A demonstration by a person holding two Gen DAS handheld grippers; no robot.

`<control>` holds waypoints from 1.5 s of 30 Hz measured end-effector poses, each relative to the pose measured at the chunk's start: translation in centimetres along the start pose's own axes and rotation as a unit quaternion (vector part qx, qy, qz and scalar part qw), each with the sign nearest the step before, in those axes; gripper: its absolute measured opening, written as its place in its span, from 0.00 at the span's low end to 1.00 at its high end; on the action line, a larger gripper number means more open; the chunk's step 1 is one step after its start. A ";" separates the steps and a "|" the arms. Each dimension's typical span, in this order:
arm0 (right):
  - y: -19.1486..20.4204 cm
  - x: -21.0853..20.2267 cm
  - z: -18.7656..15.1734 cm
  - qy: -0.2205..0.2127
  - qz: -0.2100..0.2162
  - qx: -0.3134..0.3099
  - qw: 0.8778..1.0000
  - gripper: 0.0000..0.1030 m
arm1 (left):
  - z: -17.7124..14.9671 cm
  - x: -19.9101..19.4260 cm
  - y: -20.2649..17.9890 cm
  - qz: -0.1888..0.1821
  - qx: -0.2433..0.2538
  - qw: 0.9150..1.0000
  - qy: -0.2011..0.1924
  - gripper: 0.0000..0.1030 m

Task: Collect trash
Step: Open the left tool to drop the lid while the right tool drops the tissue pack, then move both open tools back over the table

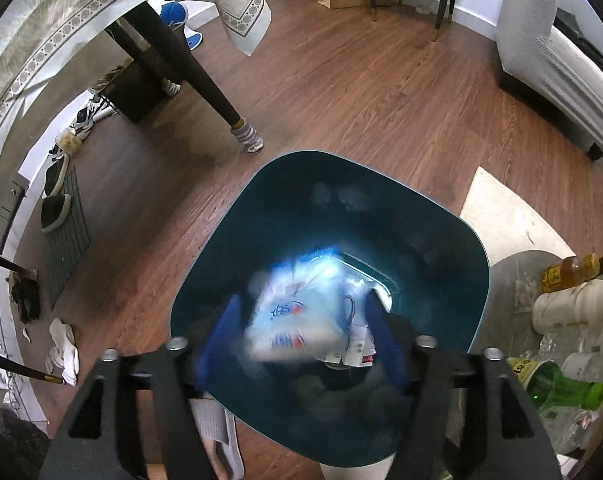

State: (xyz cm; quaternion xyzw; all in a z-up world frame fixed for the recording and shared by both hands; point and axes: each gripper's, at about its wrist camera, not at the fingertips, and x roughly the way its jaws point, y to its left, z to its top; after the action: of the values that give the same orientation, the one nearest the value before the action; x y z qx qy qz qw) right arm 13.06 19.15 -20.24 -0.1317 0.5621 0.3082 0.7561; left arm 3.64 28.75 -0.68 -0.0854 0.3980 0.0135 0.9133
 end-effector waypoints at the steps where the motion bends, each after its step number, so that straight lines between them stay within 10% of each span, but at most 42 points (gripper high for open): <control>1: 0.1 -0.1 -0.1 0.000 0.002 -0.002 1.000 0.70 | 0.1 -0.2 0.0 -0.001 0.000 1.000 -0.003 0.66; 20: -0.2 -13.6 0.8 -0.133 0.031 -0.026 0.990 0.70 | 3.8 -6.0 -4.2 -0.017 0.022 0.995 -0.095 0.76; 45: -13.1 -28.1 -4.2 -0.258 -0.032 0.057 0.964 0.70 | 4.9 -3.5 -15.1 -0.064 0.069 0.991 -0.096 0.77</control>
State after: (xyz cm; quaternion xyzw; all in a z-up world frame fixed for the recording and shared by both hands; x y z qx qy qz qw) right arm 12.84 -2.20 2.57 -0.0228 0.3601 0.2749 0.8912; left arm 6.17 14.82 7.36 -0.0462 0.3021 -0.0645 0.9500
